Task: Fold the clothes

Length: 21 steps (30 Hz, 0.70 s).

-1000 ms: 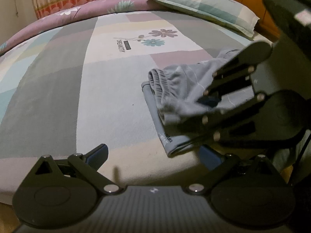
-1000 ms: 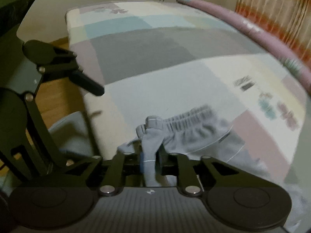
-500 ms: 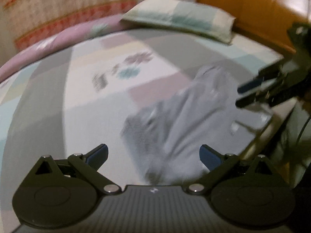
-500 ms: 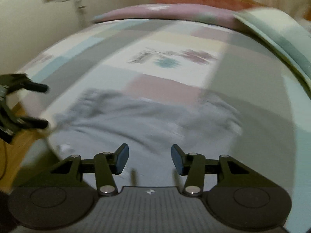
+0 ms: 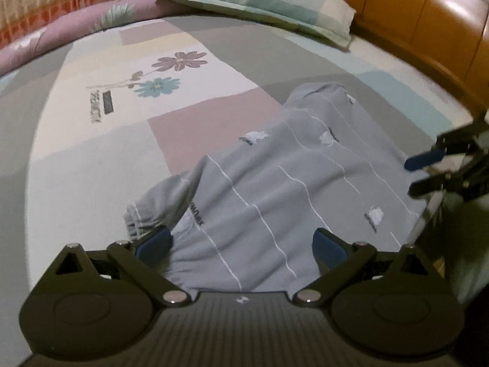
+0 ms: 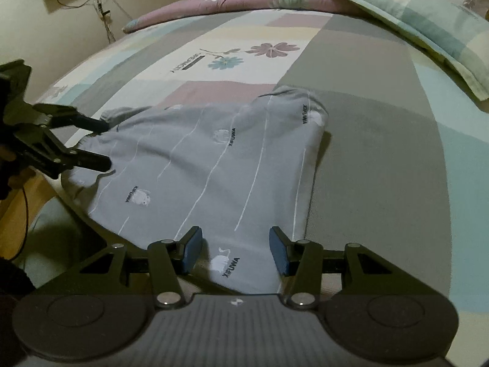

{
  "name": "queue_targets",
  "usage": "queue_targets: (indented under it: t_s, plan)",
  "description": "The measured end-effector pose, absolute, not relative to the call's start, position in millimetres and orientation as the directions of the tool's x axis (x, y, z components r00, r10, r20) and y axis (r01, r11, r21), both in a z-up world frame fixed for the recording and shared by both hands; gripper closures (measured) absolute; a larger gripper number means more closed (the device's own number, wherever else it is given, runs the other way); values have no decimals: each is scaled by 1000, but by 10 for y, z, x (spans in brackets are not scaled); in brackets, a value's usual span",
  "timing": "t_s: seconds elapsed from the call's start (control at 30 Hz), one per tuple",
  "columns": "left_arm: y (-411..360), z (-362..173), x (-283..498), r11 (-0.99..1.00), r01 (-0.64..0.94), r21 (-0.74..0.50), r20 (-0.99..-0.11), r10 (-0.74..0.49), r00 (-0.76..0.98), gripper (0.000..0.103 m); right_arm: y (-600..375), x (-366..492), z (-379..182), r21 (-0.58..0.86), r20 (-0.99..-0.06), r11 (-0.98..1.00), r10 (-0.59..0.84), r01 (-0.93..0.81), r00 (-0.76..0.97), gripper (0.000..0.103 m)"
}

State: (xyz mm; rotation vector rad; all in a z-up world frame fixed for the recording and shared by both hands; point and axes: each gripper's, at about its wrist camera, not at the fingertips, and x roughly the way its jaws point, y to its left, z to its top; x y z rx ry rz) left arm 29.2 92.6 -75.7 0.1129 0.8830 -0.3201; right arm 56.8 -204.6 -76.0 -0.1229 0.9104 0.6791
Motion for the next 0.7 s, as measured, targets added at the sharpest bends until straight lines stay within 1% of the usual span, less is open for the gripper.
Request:
queue_targets:
  t_s: [0.07,0.13,0.17,0.27,0.37,0.53,0.6,0.7]
  plan:
    - [864,-675,300,945,327,-9,-768,-216,603,3,-2021,603,-698,155,-757,784,486,-601,437,49]
    - [820,-659,343,937,349,-23,-759,-244,604,3,-1971,697,-650,139,-736,786,489,-602,468,49]
    - [816,-687,388,937,348,-38,-768,-250,590,3,-1942,784,-623,143,-724,790,494,-596,481,49]
    - [853,-819,481,956,290,-40,-807,-202,555,3,-1885,1071,-565,186,-679,792,531,-582,506,49]
    - [906,-837,421,958,282,-54,-803,-210,558,3,-1817,1394,-602,227,-640,786,565,-575,520,49]
    - [880,-808,302,952,307,-8,-803,-189,565,3,-1779,1842,-896,170,-692,845,468,-507,549,50]
    - [856,-752,280,950,311,16,-806,-172,567,3,-1878,1841,-811,205,-690,857,469,-472,551,51]
    - [819,-696,265,945,322,50,-797,-157,584,3,-2018,1589,-661,184,-685,854,466,-486,560,51]
